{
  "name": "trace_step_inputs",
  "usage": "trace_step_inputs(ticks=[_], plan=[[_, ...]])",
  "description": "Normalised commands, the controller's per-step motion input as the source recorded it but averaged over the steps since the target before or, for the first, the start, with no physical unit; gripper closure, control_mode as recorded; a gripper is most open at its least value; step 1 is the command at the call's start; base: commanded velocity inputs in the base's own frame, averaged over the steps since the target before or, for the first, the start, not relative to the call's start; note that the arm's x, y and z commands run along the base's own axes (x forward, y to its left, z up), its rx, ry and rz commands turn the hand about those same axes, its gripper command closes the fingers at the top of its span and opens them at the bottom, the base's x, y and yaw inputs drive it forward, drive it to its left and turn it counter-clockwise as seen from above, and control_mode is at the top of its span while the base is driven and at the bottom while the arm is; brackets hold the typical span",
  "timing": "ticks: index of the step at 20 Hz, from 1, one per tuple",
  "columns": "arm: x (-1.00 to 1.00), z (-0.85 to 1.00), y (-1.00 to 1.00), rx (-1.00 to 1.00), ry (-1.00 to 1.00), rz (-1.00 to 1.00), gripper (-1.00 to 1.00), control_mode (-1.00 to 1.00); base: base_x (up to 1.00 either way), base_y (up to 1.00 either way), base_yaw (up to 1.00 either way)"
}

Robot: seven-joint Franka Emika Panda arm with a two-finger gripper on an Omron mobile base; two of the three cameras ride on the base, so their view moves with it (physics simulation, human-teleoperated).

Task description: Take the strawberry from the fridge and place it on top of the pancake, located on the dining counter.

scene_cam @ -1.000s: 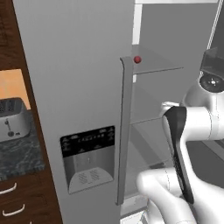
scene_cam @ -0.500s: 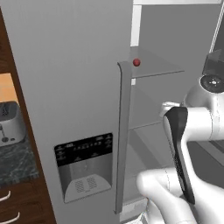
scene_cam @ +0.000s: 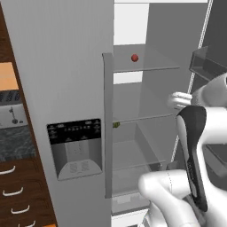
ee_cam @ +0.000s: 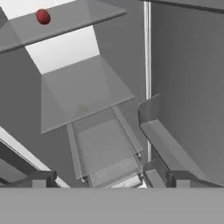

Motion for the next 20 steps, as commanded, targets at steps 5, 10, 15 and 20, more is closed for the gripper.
trace_step_inputs(ticks=[5,10,15,20], plan=[[0.05,0.79,0.21,-0.04,-0.24,0.05,-1.00,-1.00,0.00,0.00,0.00],[0.49,0.70,0.80,-0.10,-0.04,0.00,-1.00,-1.00,0.00,0.00,0.00],[0.71,0.61,0.05,-0.03,0.00,0.04,-1.00,-1.00,0.00,0.00,0.00],[0.68,0.02,0.00,-0.07,0.03,-0.03,-1.00,-1.00,0.00,0.00,0.00]])
